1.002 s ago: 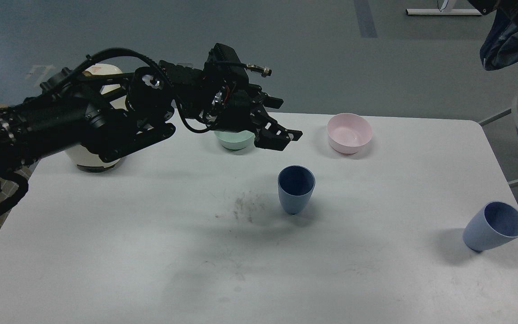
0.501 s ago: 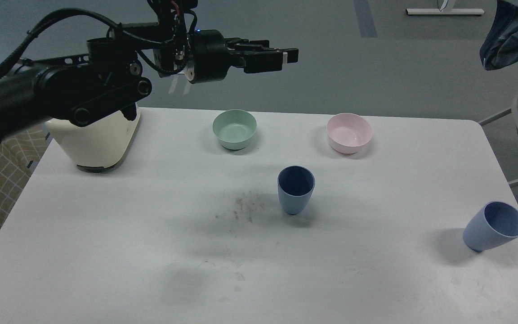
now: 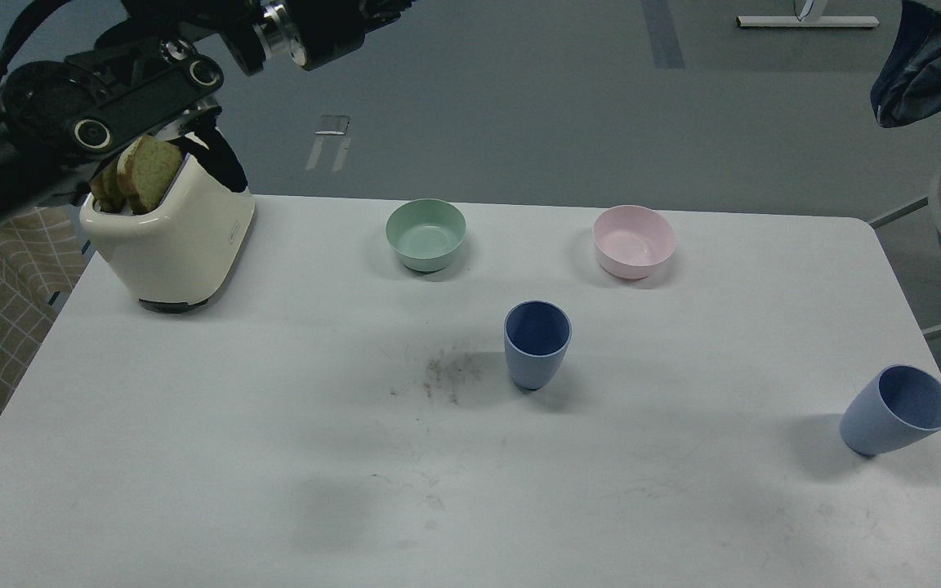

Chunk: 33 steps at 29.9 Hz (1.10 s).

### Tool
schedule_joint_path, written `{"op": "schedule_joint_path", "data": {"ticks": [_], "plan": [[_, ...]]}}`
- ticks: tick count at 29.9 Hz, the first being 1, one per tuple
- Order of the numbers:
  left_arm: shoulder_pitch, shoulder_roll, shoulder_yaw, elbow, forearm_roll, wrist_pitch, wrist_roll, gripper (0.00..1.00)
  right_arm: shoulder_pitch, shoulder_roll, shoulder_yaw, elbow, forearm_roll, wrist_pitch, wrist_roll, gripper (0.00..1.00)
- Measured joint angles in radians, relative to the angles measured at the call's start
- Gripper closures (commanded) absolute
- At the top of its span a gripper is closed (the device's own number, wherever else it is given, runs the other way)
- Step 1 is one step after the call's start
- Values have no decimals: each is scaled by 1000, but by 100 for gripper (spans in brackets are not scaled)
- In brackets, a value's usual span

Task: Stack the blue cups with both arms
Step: 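Withdraw the left gripper up and back beside the toaster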

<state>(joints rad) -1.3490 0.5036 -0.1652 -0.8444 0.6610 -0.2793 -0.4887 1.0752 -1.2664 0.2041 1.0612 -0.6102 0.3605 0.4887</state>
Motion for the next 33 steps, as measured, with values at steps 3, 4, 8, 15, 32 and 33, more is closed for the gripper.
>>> {"op": "schedule_joint_path", "data": {"ticks": [3, 4, 8, 15, 32, 33], "plan": [[25, 6, -34, 16, -84, -45, 0, 2, -34, -31, 0, 0, -58, 0, 0, 0], [36, 8, -44, 21, -108, -56, 0, 2, -47, -42, 0, 2, -74, 0, 0, 0], [75, 27, -72, 32, -158, -91, 0, 2, -101, -86, 0, 5, -144, 0, 0, 0], [157, 46, -186, 33, -230, -164, 0, 2, -160, -137, -30, 4, -282, -5, 0, 0], [209, 32, -206, 14, -225, -179, 0, 2, -175, -162, -259, 4, -535, -197, 0, 0], [212, 32, -206, 14, -224, -179, 0, 2, -175, -161, -276, 4, -540, -217, 0, 0]]}}
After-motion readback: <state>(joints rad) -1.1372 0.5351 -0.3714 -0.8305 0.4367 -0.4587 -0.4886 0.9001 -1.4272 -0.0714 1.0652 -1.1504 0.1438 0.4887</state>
